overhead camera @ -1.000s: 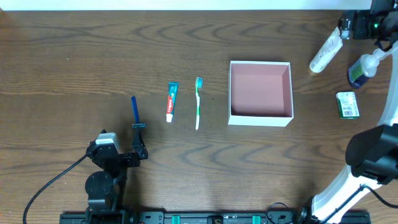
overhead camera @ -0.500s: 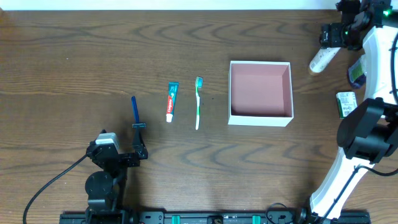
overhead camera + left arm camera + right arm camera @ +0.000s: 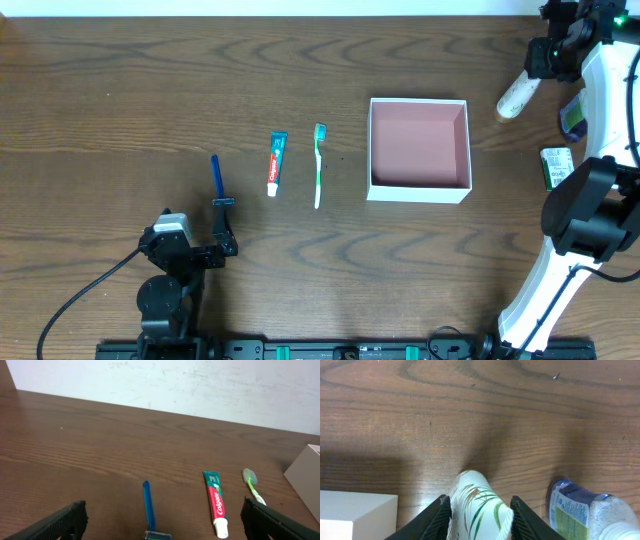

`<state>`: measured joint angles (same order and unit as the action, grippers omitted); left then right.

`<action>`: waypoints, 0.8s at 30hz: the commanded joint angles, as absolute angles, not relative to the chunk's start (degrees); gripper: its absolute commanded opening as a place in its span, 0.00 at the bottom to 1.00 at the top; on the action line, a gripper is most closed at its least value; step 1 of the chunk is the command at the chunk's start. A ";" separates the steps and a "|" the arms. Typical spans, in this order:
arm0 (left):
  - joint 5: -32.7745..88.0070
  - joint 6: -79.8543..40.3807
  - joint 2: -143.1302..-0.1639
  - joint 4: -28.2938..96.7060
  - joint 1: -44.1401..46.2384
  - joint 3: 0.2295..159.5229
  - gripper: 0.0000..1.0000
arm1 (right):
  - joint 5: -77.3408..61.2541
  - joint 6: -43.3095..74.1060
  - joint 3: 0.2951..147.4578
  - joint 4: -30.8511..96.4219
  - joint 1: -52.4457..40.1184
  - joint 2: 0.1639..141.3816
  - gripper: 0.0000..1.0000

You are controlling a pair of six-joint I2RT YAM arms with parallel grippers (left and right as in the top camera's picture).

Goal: Pack container
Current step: 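Lift the Pantene tube and carry it over the white box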

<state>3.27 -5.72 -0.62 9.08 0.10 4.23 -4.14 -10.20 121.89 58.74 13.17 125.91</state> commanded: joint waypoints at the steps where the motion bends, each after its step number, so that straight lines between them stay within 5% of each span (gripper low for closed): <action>1: 4.08 -4.93 -0.27 10.66 -0.10 3.18 0.98 | -3.20 -6.81 122.56 59.20 12.84 126.61 0.33; 11: 4.08 -4.93 -0.27 10.66 -0.10 3.18 0.98 | -3.22 -1.74 122.58 59.61 12.84 126.54 0.01; 24: 4.08 -4.93 -0.27 10.66 -0.10 3.18 0.98 | -12.84 -2.83 127.74 63.90 12.67 116.11 0.01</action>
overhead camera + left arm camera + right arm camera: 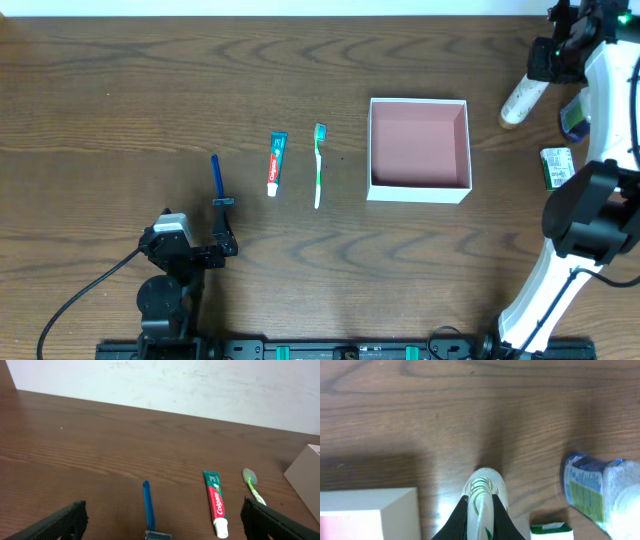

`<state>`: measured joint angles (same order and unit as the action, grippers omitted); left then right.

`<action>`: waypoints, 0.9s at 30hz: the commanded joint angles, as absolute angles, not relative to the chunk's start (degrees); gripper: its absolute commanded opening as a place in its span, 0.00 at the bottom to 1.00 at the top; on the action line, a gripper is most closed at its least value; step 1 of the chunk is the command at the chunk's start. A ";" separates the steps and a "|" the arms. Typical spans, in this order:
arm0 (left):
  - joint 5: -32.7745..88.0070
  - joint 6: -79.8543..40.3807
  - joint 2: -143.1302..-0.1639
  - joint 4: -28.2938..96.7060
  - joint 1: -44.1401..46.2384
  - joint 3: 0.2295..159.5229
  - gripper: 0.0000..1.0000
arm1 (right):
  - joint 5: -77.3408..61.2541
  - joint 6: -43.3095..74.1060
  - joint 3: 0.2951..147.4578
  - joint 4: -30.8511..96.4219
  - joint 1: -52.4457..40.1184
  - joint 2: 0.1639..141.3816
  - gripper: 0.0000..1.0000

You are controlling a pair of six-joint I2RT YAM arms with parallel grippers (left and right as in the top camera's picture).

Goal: Pack container
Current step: 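Lift the Pantene tube and carry it over the white box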

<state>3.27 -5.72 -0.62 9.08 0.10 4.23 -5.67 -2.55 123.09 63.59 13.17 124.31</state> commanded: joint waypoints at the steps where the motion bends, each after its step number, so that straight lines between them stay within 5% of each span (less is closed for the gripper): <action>1: 4.08 -4.93 -0.27 10.66 -0.10 3.18 0.98 | -15.16 -2.83 128.14 64.20 12.67 114.87 0.01; 14: 4.08 -4.93 -0.27 10.66 -0.10 3.18 0.98 | -25.45 -7.97 128.49 71.13 5.58 100.60 0.01; 27: 4.08 -4.93 -0.27 10.66 -0.10 3.18 0.98 | -9.21 -9.91 125.75 74.85 -11.64 106.59 0.01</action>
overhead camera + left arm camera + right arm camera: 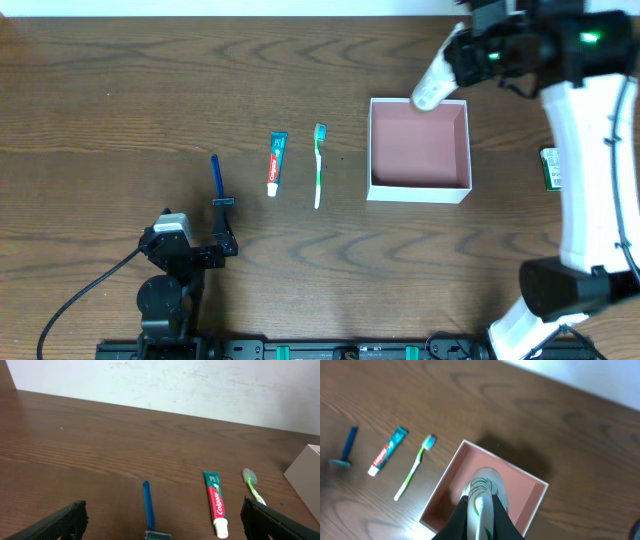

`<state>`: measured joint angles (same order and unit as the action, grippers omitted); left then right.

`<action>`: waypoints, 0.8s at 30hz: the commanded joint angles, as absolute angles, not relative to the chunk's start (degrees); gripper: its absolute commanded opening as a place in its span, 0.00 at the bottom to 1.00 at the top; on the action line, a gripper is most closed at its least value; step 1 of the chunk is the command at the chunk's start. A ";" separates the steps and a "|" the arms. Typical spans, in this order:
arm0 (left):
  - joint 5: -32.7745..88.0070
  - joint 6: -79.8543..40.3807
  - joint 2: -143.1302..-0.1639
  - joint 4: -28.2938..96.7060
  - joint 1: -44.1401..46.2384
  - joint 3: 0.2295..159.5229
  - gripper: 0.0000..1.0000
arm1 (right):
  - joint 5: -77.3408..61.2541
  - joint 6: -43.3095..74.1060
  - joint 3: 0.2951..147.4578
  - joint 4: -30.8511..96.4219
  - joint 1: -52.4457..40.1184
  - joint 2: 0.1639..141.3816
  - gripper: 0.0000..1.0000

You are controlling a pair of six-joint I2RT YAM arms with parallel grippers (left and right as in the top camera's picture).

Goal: Pack container
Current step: 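Lift the Pantene tube and carry it over the white box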

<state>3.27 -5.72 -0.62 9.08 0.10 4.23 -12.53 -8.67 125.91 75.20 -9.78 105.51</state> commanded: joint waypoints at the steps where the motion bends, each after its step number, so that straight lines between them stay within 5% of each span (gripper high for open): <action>1: 4.08 -4.95 -0.27 10.66 -0.10 3.18 0.98 | -9.21 -9.91 125.45 74.85 -12.29 107.53 0.01; 24: 4.08 -4.93 -0.27 10.66 -0.10 3.18 0.98 | -9.23 -8.19 124.90 66.32 -17.43 126.13 0.01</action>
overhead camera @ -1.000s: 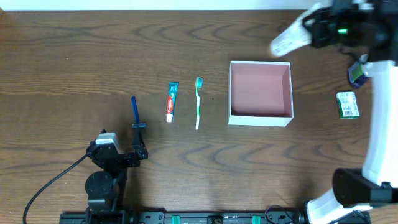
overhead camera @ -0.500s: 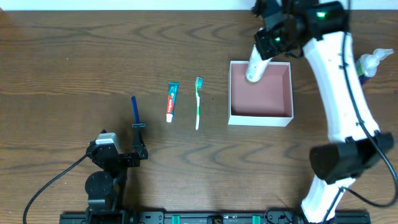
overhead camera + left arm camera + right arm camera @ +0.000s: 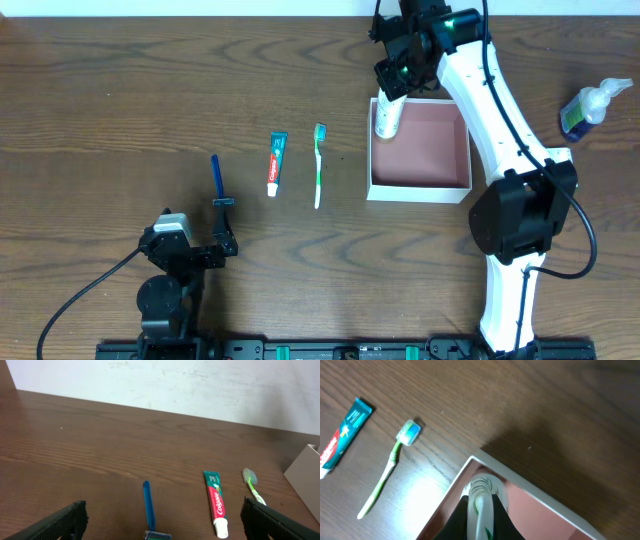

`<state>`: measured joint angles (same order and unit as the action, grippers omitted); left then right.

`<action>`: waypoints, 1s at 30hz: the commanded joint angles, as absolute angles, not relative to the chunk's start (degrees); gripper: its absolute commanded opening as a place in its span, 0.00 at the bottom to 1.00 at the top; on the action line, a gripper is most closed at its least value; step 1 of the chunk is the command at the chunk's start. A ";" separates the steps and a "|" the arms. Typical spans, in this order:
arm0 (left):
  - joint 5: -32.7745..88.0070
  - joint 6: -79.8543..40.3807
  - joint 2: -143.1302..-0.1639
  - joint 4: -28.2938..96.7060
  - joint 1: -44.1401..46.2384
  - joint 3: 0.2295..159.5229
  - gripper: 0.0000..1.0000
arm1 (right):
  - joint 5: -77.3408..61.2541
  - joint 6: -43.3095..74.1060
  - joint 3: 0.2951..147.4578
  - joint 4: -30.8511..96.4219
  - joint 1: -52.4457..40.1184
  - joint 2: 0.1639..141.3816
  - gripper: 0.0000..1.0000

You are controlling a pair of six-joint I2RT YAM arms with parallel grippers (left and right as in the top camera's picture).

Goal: Pack container
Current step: 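Lift the Pantene tube and carry it over the white box, then lower the tube into the box's back-left corner and release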

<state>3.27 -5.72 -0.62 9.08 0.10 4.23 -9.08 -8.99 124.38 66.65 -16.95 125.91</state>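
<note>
The white box (image 3: 420, 188) with a pink inside stands right of centre. My right gripper (image 3: 397, 78) is shut on a white tube with green leaves (image 3: 387, 120), whose lower end is in the box's far-left corner. The right wrist view shows the tube (image 3: 482, 491) between the dark fingers (image 3: 457, 522), just inside the box rim (image 3: 530, 491). A toothpaste tube (image 3: 276, 162), a green toothbrush (image 3: 319, 165) and a blue razor (image 3: 216, 178) lie left of the box. My left gripper (image 3: 162, 527) rests open just behind the razor (image 3: 147, 505).
A blue soap bottle (image 3: 588, 106) lies at the far right. The right arm stretches from the near right edge across the box's right side. The table's back edge meets a white wall (image 3: 200, 385).
My right gripper, still shut on the white tube, has gone from above the box's far edge to lower at its far-left corner. The left arm has not moved.
The right gripper's fingers stood around the white tube on the table right of the box, beside the blue bottle. Then they were shut on it. Then the tube hung above the box's far edge, and now its end is inside the far-left corner.
</note>
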 commanded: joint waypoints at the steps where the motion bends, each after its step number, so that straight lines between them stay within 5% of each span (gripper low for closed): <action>1: 4.08 -4.93 -0.27 10.66 -0.10 3.18 0.98 | -9.23 -8.19 124.90 66.35 -17.43 126.13 0.02; 15: 4.08 -4.93 -0.27 10.66 -0.10 3.18 0.98 | -9.26 -8.16 124.90 65.78 -17.43 126.13 0.26; 30: 4.08 -4.93 -0.27 10.66 -0.10 3.18 0.98 | -10.09 -9.41 134.87 67.83 -16.71 118.91 0.38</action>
